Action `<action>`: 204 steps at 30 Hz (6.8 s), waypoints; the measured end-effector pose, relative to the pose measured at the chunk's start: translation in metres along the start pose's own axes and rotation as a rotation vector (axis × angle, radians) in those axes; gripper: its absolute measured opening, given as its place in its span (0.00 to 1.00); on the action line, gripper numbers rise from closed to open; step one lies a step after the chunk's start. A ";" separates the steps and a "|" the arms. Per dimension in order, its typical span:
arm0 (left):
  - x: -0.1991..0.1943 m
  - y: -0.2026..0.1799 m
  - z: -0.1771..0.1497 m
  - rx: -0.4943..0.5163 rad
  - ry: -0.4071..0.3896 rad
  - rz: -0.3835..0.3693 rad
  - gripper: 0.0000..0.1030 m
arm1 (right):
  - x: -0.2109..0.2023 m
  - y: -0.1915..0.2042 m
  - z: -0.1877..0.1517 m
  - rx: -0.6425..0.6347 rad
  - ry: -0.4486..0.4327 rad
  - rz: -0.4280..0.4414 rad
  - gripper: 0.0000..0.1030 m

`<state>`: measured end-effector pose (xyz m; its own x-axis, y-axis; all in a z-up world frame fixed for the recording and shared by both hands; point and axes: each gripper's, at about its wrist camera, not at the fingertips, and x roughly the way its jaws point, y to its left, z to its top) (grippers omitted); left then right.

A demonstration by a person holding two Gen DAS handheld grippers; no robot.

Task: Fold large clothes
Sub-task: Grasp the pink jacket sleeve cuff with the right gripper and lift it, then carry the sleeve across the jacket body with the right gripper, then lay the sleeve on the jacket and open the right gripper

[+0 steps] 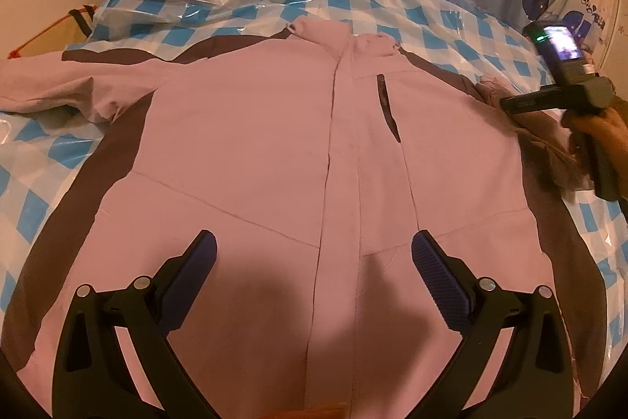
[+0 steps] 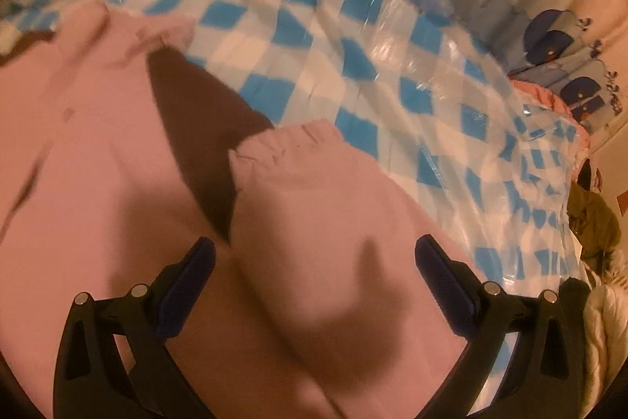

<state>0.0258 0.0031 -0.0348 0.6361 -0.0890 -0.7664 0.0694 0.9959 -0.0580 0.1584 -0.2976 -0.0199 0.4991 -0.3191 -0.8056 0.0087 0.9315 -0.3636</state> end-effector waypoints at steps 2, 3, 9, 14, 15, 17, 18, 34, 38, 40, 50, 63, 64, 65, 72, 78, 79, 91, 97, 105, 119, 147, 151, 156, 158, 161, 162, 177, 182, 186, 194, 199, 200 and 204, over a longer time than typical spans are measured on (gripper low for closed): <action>0.002 0.000 0.000 -0.003 0.007 -0.004 0.93 | 0.013 -0.009 0.000 0.031 0.033 0.029 0.73; 0.003 0.000 -0.001 -0.005 0.010 -0.006 0.93 | 0.017 -0.021 -0.002 0.085 0.038 0.080 0.37; 0.009 0.001 -0.002 -0.016 0.032 -0.007 0.93 | -0.017 -0.098 -0.033 0.375 -0.117 0.240 0.14; 0.009 0.003 -0.003 -0.022 0.032 -0.001 0.93 | -0.084 -0.203 -0.107 0.734 -0.396 0.396 0.14; 0.009 0.002 -0.003 -0.020 0.031 0.001 0.93 | -0.093 -0.227 -0.128 0.816 -0.446 0.417 0.14; 0.009 0.001 -0.003 -0.016 0.032 0.004 0.93 | -0.107 -0.275 -0.186 1.001 -0.539 0.429 0.14; 0.010 0.000 -0.004 -0.012 0.033 0.006 0.93 | -0.107 -0.292 -0.215 1.081 -0.561 0.416 0.14; 0.014 -0.001 -0.006 0.003 0.041 0.024 0.93 | -0.028 -0.313 -0.311 1.494 -0.326 0.500 0.80; 0.015 0.000 -0.005 -0.004 0.043 0.026 0.93 | -0.029 -0.312 -0.309 1.567 -0.409 0.558 0.80; 0.014 0.001 -0.004 -0.011 0.038 0.021 0.93 | -0.045 -0.306 -0.316 1.524 -0.486 0.567 0.84; 0.018 0.003 -0.004 0.001 0.062 0.048 0.93 | -0.016 -0.310 -0.268 1.438 -0.378 0.536 0.24; 0.029 0.016 -0.007 -0.053 0.112 0.044 0.93 | -0.042 -0.316 -0.286 1.374 -0.600 0.674 0.18; 0.028 0.018 -0.007 -0.070 0.115 0.024 0.93 | -0.045 -0.318 -0.284 1.374 -0.627 0.695 0.18; 0.027 0.020 -0.006 -0.082 0.114 0.013 0.93 | -0.048 -0.321 -0.281 1.368 -0.646 0.704 0.18; 0.027 0.022 -0.006 -0.111 0.118 -0.028 0.93 | 0.000 -0.329 -0.304 1.596 -0.410 0.639 0.72; 0.029 0.018 -0.006 -0.091 0.117 -0.029 0.93 | 0.000 -0.329 -0.292 1.485 -0.429 0.624 0.20; 0.028 0.017 -0.006 -0.091 0.115 -0.031 0.93 | -0.005 -0.330 -0.288 1.465 -0.444 0.612 0.19; 0.008 0.050 0.006 -0.229 0.046 -0.081 0.93 | -0.111 -0.309 -0.166 1.243 -0.679 0.658 0.18; -0.002 0.092 0.015 -0.374 -0.010 -0.079 0.93 | -0.163 -0.215 -0.041 0.994 -0.726 0.765 0.18; -0.030 0.130 0.022 -0.476 -0.144 -0.004 0.93 | -0.201 -0.021 0.099 0.680 -0.697 0.920 0.18; -0.048 0.197 0.009 -0.704 -0.232 -0.018 0.93 | -0.091 0.274 0.116 0.418 -0.301 0.974 0.28; -0.021 0.176 0.011 -0.594 -0.095 0.069 0.93 | -0.058 0.153 0.066 0.321 -0.227 0.413 0.83; -0.023 0.173 0.011 -0.592 -0.105 0.072 0.93 | -0.090 0.199 0.105 0.216 -0.293 0.477 0.86; -0.023 0.172 0.011 -0.586 -0.110 0.060 0.93 | -0.024 0.310 0.118 0.003 -0.032 0.384 0.90; -0.022 0.173 0.011 -0.583 -0.098 0.053 0.93 | -0.028 0.316 0.120 -0.026 -0.042 0.361 0.90; -0.022 0.173 0.010 -0.594 -0.084 0.036 0.93 | -0.049 0.275 0.123 0.028 -0.066 0.504 0.90; -0.022 0.173 0.011 -0.590 -0.085 0.036 0.93 | -0.059 0.253 0.118 0.067 -0.112 0.497 0.90; -0.023 0.151 0.016 -0.502 -0.098 0.060 0.93 | -0.047 0.047 0.016 0.472 -0.161 0.422 0.92; -0.030 0.158 0.015 -0.520 -0.134 0.077 0.93 | -0.090 0.156 0.081 0.226 -0.267 0.496 0.93; -0.026 0.169 0.013 -0.563 -0.104 0.054 0.93 | -0.115 0.242 0.095 0.040 -0.300 0.539 0.93; -0.030 0.175 0.012 -0.587 -0.114 0.045 0.93 | -0.085 0.340 0.109 -0.239 -0.254 0.494 0.41; -0.031 0.179 0.012 -0.602 -0.114 0.026 0.93 | -0.107 0.327 0.105 -0.232 -0.300 0.604 0.19; -0.033 0.178 0.012 -0.603 -0.120 0.026 0.93 | -0.118 0.327 0.091 -0.251 -0.325 0.616 0.19; -0.031 0.173 0.012 -0.590 -0.117 0.037 0.93 | -0.091 0.353 0.086 -0.316 -0.192 0.575 0.44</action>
<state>0.0271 0.1783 -0.0132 0.7127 -0.0218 -0.7011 -0.3710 0.8365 -0.4032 0.1910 0.0749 -0.0343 0.4939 0.2754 -0.8247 -0.5426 0.8388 -0.0448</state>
